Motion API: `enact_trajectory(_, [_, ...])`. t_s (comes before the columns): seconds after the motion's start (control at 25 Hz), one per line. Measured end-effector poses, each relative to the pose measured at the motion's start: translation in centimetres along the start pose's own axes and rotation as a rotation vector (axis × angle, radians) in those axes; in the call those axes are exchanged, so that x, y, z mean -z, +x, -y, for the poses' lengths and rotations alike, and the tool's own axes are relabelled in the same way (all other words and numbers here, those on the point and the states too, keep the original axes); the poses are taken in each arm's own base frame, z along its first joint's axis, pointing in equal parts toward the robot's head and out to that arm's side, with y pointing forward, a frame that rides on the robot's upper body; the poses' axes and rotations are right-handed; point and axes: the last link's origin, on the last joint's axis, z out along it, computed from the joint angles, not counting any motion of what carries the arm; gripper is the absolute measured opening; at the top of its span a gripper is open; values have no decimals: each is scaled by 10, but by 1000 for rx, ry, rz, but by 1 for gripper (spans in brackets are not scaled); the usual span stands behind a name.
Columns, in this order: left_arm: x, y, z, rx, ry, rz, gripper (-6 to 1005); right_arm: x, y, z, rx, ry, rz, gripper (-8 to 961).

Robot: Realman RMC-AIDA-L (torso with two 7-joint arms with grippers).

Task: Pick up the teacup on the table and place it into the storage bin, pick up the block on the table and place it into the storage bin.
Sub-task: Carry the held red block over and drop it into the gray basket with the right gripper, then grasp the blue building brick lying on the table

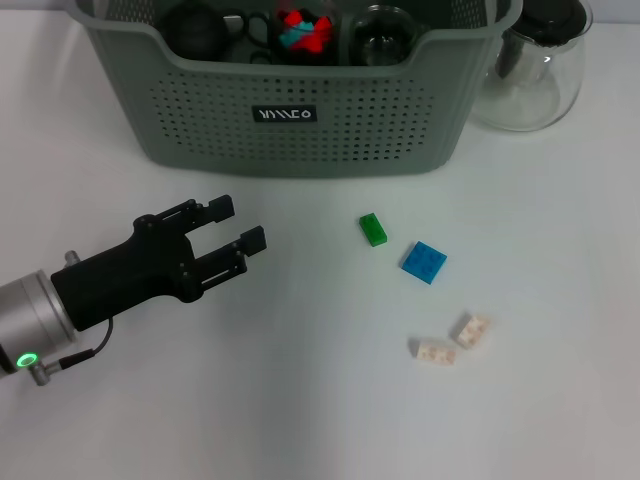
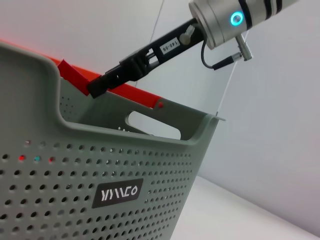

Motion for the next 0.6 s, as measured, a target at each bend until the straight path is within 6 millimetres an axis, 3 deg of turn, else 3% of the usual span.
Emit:
enact_trajectory(0.24, [0, 0, 0, 0, 0, 0, 660, -1, 1, -1, 25, -1, -1, 120])
enact_trajectory(0.44, [0, 0, 0, 0, 0, 0, 660, 1, -3, 0, 24, -2, 12, 216])
enact_trajectory(0.56, [0, 0, 0, 1, -1, -1, 660, 11, -3, 4, 13, -13, 16, 476])
enact_trajectory(0.6, [0, 0, 0, 1, -2, -1, 660, 18, -2, 6, 11, -22, 20, 516])
